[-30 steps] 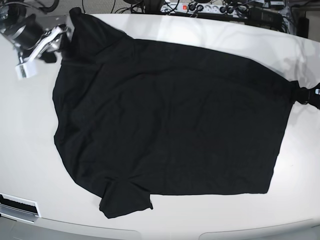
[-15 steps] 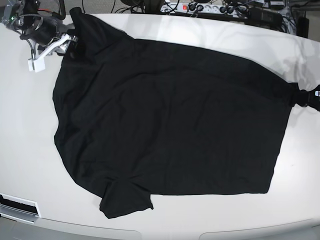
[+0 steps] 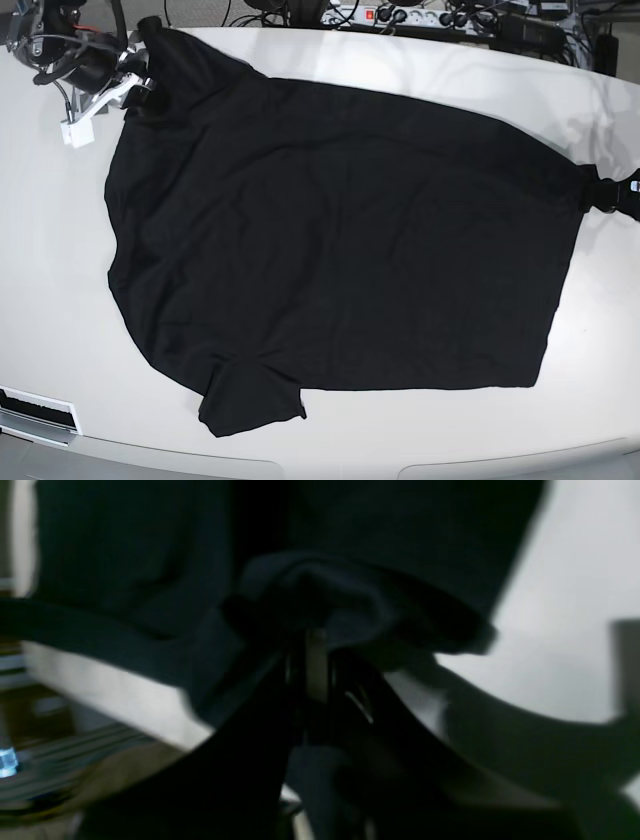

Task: Layout the t-shirt on the table in an organized manner, then fold the t-shirt properly
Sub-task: 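Drag the collar corner with the right gripper away from the left gripper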

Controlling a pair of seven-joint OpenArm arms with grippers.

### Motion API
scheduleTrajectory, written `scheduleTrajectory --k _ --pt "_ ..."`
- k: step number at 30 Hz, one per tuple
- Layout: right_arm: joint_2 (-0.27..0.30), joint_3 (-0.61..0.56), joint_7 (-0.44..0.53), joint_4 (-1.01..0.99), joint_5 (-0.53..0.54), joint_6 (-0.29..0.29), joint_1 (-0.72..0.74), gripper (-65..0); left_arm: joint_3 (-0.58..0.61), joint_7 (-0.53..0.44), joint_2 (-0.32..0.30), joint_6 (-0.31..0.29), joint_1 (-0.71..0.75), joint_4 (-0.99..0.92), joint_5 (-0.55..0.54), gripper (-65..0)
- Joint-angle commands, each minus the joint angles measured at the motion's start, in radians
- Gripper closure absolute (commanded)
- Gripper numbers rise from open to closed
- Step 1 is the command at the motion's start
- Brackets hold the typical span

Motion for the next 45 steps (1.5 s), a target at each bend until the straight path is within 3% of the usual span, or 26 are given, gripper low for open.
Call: scheduleTrajectory --k 1,9,16,19,24,32,45 --pt "0.027 0.005 -0.003 0.014 0.044 0.007 0.000 0.0 -0.012 -0.011 -0.033 -0.005 -0.017 0.007 -0.017 0.0" --pt "0.101 0.005 -0.030 0.014 0.068 0.007 0.000 0.0 -0.015 -0.008 -0.033 -0.005 -0.016 0.007 -0.017 0.0" --pt "0.108 0.004 -0.081 0.014 0.071 0.007 -0.001 0.0 -0.015 0.016 -0.033 -0.005 -0.016 0.007 -0.017 0.0" --pt "0.108 0.015 -0.131 0.035 0.129 0.007 -0.004 0.0 -0.015 0.047 -0.036 -0.005 -0.016 0.007 -0.017 0.0" --pt "0.107 0.055 -0.161 0.180 0.200 0.007 -0.070 0.0 -0.038 0.095 -0.042 -0.005 -0.003 0.007 -0.017 0.0" --pt "0.106 0.061 -0.161 0.440 0.195 0.007 -0.201 0.0 -0.082 0.144 -0.047 -0.005 0.027 0.007 -0.017 0.0" --pt "0.105 0.061 -0.166 0.441 0.190 0.007 -0.200 0.0 -0.082 0.144 -0.158 -0.005 0.192 0.007 -0.017 0.0"
